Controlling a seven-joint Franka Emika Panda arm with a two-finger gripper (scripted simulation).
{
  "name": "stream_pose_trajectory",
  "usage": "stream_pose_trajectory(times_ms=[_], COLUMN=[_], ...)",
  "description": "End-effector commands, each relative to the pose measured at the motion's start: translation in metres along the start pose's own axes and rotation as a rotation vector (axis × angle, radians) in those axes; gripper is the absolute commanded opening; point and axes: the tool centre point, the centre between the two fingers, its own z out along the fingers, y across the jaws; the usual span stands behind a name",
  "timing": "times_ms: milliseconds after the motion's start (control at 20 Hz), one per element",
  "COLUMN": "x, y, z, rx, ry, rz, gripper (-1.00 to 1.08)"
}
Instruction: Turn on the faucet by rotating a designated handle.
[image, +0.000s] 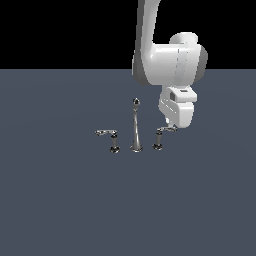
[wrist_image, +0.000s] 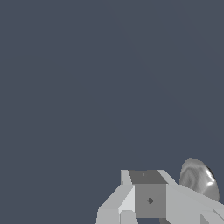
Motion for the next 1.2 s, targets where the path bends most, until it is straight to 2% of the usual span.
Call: stream_pose_trajectory(times_ms=[0, 250, 350, 1150], x=[0.004, 0.012, 0.006, -0.004], y=[0.009, 0.026, 0.016, 0.069], z=[0.0, 0.0, -0.001, 0.0], rx=[0.0, 0.0, 0.012, 0.002], ry=[0.0, 0.0, 0.001, 0.0], rz=[0.001, 0.001, -0.008, 0.0], gripper=[-1.0, -1.0, -1.0, -1.0])
